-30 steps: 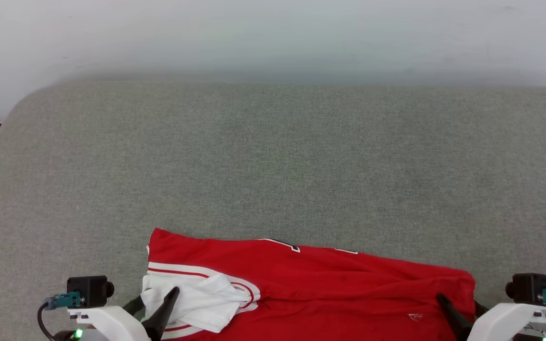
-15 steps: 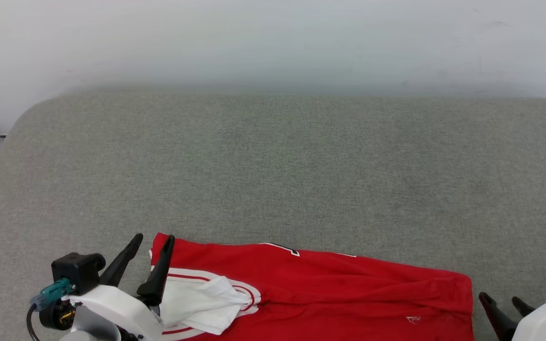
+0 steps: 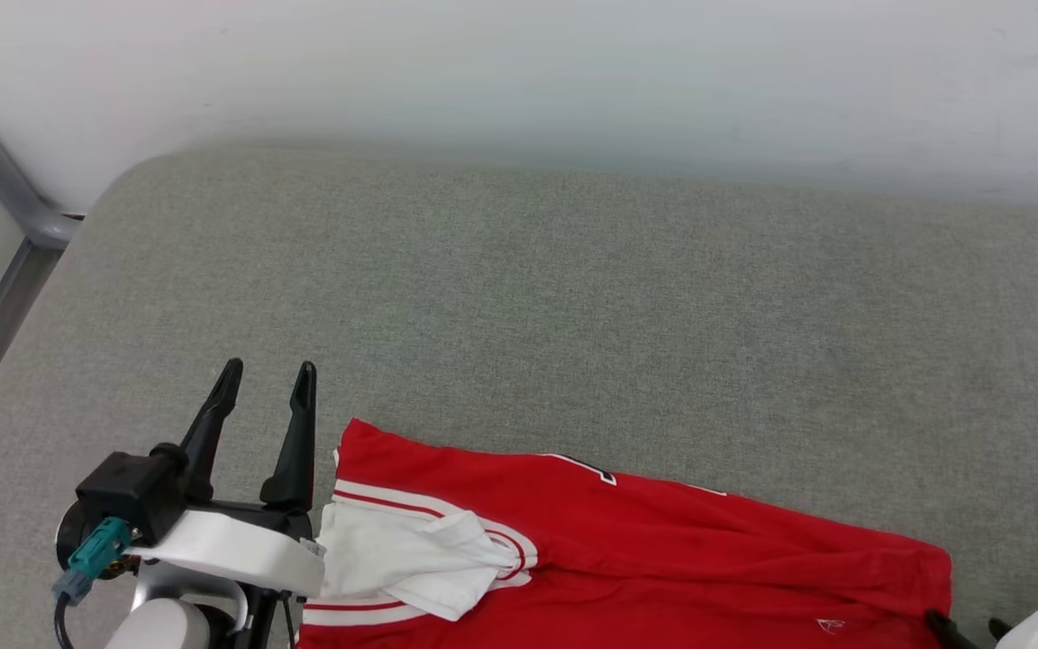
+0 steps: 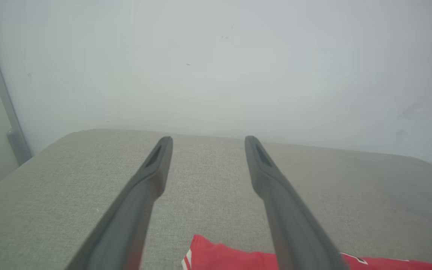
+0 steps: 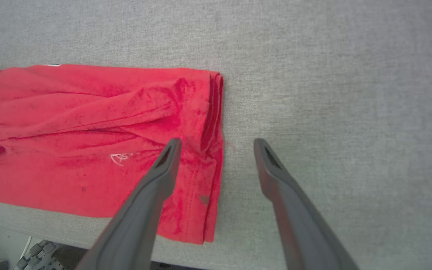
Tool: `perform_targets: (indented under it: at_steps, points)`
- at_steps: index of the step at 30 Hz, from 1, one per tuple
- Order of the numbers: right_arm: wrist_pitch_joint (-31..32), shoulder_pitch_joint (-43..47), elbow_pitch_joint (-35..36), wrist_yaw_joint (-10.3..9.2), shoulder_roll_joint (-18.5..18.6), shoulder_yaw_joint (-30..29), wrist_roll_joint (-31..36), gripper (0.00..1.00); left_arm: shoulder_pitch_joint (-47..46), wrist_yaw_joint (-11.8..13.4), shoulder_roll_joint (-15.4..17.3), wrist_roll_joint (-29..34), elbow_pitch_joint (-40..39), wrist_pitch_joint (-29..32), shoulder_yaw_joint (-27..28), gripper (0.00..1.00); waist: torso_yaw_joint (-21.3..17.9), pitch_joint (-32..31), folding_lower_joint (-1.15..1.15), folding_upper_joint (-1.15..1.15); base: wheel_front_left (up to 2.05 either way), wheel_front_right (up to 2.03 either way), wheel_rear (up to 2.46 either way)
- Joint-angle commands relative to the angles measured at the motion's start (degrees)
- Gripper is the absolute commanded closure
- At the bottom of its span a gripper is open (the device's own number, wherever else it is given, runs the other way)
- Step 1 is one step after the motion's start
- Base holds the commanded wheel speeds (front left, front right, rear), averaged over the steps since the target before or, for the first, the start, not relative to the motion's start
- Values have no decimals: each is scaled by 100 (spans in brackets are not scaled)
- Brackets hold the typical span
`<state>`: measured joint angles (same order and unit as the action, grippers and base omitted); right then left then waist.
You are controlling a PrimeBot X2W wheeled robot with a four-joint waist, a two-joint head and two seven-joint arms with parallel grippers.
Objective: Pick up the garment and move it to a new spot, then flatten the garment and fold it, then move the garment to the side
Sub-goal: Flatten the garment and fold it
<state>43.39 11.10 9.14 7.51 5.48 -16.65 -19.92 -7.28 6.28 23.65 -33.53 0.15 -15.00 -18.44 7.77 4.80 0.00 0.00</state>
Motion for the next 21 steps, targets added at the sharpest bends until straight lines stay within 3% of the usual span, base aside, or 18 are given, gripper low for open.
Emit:
perform_targets:
  at_steps: [1, 17, 18, 19, 20, 21]
  points:
    - [20, -15, -68, -5, -23, 45, -9, 0, 84, -36, -95, 141, -61, -22, 90, 0, 29, 39, 0, 0, 0, 0, 0]
    - [5, -616, -1598, -3, 95, 781, -243, 0, 406, -400, -696, 724, -281, -17, 712, 0, 42, 412, 0, 0, 0, 0, 0]
    - [57, -626, -1693, -2, 107, 875, -285, 25, 415, -432, -722, 734, -266, -17, 729, 0, 35, 413, 0, 0, 0, 0, 0]
    - [99, -627, -1778, -2, 104, 962, -348, 67, 424, -440, -748, 755, -253, -17, 751, 0, 26, 411, 0, 0, 0, 0, 0]
    - [96, -627, -1827, 6, 115, 1033, -391, 100, 438, -461, -767, 766, -231, -17, 769, 0, 14, 409, 0, 0, 0, 0, 0]
    - [56, -654, -1899, 5, 165, 1109, -454, 100, 452, -487, -810, 790, -195, -18, 809, 0, -11, 393, 0, 0, 0, 0, 0]
